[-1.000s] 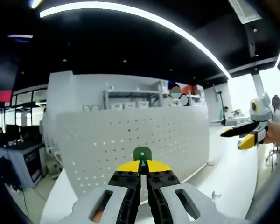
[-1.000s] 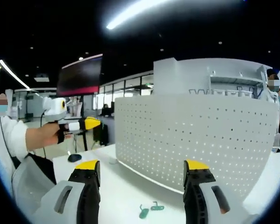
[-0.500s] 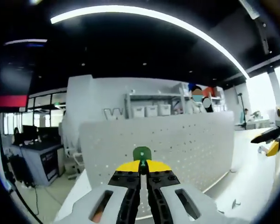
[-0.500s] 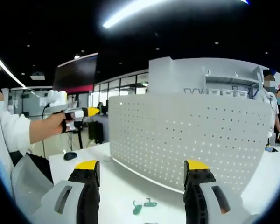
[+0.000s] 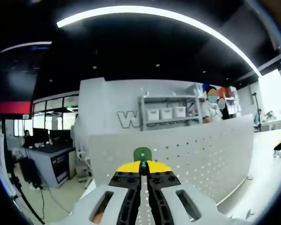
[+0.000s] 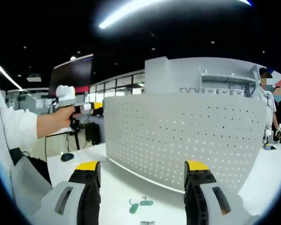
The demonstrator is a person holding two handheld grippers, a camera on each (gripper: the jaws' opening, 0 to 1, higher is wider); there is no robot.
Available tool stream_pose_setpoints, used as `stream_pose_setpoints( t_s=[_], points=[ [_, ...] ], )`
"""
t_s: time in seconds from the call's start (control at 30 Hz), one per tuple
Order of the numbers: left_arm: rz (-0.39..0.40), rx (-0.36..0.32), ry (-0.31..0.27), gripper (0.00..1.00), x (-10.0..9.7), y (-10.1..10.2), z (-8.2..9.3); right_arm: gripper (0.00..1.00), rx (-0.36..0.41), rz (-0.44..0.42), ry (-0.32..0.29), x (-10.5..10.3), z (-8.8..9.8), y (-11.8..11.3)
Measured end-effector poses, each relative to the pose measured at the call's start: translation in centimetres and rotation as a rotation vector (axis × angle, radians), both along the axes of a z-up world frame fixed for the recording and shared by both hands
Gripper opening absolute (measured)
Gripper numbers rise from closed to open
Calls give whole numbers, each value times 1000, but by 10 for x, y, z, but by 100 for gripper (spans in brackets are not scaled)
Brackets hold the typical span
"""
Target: Insert the hook assembly into the mounting plate slot until the hook locks in place.
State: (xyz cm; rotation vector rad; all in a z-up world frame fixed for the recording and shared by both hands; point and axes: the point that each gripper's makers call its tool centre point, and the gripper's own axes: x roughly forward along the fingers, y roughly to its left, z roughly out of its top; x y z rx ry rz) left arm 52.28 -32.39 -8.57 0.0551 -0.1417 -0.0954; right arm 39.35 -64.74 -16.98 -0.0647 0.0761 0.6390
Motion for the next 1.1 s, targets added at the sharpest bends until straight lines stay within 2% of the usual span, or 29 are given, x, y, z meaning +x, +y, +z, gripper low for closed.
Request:
stream_pose_setpoints(
  t_s=[0.23,0.4,1.1],
  points=[
    [36,36,4,3,19,11,1,73,4,-12,5,2,0,-5],
    [54,33,8,3,28,18,0,72,2,-17,11,6,-2,-8],
    [90,68,27,3,46,38,-10,71,-7,-34,24,17,-6,-15]
  ],
)
